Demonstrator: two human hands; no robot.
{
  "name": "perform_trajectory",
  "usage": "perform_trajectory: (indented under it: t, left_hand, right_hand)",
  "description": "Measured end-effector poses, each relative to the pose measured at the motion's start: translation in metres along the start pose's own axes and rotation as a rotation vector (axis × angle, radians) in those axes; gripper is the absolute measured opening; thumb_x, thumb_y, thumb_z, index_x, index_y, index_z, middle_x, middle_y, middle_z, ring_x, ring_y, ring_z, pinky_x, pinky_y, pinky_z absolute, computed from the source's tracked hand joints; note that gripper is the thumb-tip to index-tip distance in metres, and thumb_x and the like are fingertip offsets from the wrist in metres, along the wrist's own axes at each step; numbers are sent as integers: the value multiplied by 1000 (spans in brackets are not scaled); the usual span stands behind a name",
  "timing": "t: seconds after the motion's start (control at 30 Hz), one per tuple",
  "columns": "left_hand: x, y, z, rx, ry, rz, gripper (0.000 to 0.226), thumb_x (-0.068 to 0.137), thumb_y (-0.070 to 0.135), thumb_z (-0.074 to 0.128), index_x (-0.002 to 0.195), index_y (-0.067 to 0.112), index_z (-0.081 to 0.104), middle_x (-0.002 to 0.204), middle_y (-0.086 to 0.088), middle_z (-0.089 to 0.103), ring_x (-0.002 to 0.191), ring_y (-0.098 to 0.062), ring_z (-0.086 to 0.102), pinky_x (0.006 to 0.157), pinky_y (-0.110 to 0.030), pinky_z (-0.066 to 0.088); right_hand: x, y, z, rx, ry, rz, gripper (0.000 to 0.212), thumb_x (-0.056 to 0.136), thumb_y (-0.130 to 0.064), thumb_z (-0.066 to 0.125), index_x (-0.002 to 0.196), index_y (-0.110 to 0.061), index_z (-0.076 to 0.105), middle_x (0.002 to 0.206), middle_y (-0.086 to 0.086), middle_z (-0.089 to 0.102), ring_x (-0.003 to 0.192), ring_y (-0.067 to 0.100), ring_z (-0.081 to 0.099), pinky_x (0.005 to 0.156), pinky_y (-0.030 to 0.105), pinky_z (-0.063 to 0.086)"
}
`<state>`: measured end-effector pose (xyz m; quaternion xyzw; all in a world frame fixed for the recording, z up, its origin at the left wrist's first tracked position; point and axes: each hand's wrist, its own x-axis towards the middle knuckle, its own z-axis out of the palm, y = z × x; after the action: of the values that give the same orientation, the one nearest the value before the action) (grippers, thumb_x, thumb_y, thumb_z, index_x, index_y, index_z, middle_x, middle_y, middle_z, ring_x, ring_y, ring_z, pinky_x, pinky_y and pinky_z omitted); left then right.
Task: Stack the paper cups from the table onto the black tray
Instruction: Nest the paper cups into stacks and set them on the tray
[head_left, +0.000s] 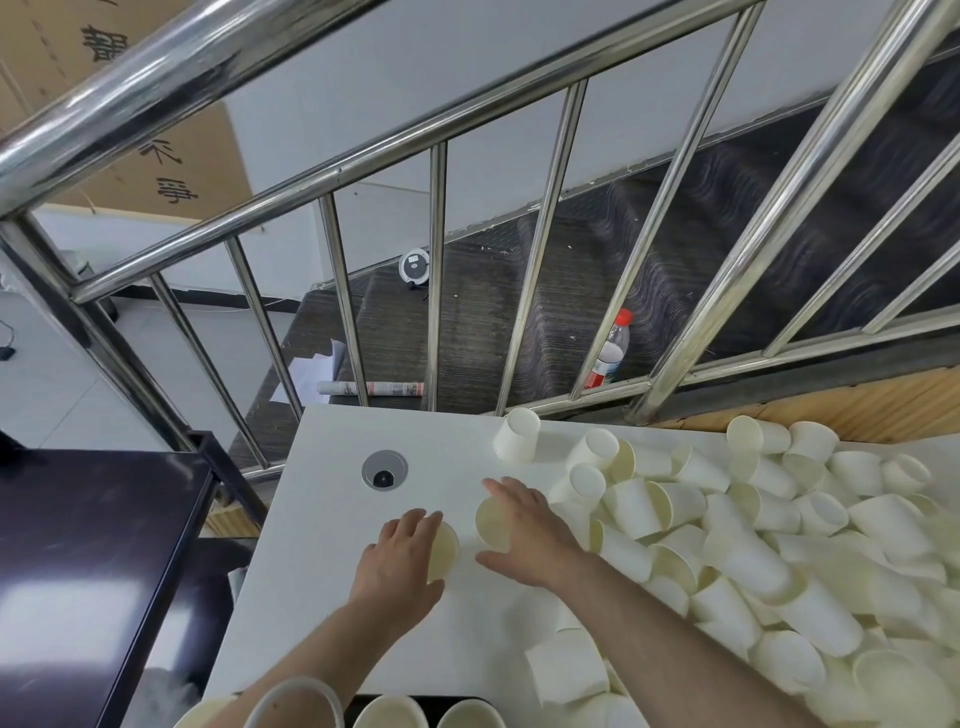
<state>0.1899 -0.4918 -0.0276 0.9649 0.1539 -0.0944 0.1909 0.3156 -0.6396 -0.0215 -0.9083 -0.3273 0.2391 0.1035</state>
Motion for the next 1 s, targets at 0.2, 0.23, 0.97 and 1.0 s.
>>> perform_trajectory:
  t: [0.2,0.23,0.97,1.0]
  left_hand:
    - [-7,1,-1,-28,33,-24,72,86,34,58,147,27,21,145,6,29,128,-19,35,90,-29,46]
    - [-9,1,-2,-37,44,-29,72,85,35,58,147,28,21,144,6,29,129,-19,35,90,-28,46]
    - [-180,-59,-52,-249,326,105,72,83,38,66,146,27,32,143,9,35,131,-15,34,98,-27,41]
    - [-188,-63,-52,-263,337,111,71,83,37,67,145,27,32,143,9,35,131,-15,34,99,-27,40]
  right_hand:
    - [-3,-6,9,-8,-11,-71,72,85,-18,61,149,-24,30,148,-4,28,132,23,33,101,36,43]
    - [-4,-7,9,2,-3,-77,71,84,-18,61,148,-24,30,147,-4,29,131,23,33,101,36,43]
    - [-149,-127,36,142,253,-174,72,82,-22,62,148,-30,33,145,-12,29,132,11,29,99,31,44]
    - [-155,-131,40,150,257,-179,72,82,-22,62,148,-30,33,145,-12,29,132,11,29,99,31,44]
